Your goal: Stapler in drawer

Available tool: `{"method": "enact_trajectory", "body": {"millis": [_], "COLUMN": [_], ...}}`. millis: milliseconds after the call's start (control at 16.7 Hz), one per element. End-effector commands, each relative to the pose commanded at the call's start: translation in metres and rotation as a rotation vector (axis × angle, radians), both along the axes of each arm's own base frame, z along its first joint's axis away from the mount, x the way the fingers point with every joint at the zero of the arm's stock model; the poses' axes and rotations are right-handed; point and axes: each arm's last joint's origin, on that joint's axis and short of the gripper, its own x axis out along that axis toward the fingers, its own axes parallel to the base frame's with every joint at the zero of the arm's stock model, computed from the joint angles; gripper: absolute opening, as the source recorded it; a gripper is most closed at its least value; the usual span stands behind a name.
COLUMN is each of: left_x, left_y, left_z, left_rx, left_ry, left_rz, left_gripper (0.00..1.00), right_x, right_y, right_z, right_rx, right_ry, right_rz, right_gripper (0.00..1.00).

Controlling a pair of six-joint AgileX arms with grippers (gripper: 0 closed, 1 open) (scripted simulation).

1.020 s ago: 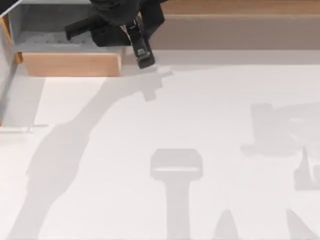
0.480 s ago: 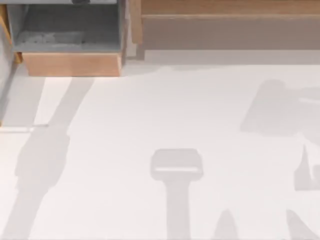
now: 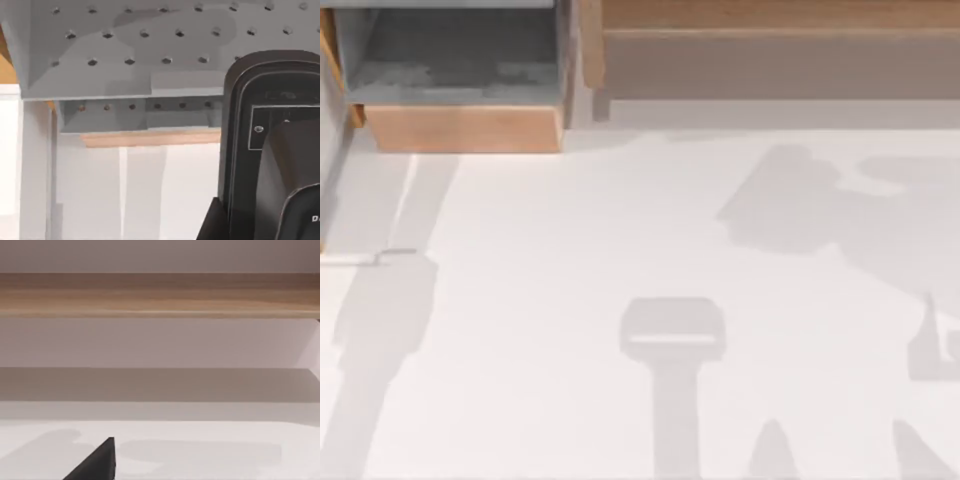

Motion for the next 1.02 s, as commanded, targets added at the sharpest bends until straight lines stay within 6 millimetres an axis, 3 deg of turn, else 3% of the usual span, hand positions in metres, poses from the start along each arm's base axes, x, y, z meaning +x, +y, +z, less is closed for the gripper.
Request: {"method": "enact_trajectory", "body": {"millis": [480,780,1020], "left_x": [0.029,0.05,0.069], "left_y": [0.066,0.105,0.141], "left_z": [-0.028,-0.065,-0.111], "left_rx": [0.137,0.176,0.174], "left_ry": [0.101,0.211,0.334], "left_rz": [-0.007,-0.029,-0.044], "left_gripper": [0.0,0.0,0.0], "right_x": [0.0,0.0,0.0], "right_y": [0.0,0.0,0.0], "right_z": [0.0,0.0,0.0], "right_rx": [0.0,0.0,0.0], "right_ry": [0.0,0.0,0.0], "right_rz": [0.0,0.0,0.0], "right_gripper": [1.0,1.0,1.0]}}
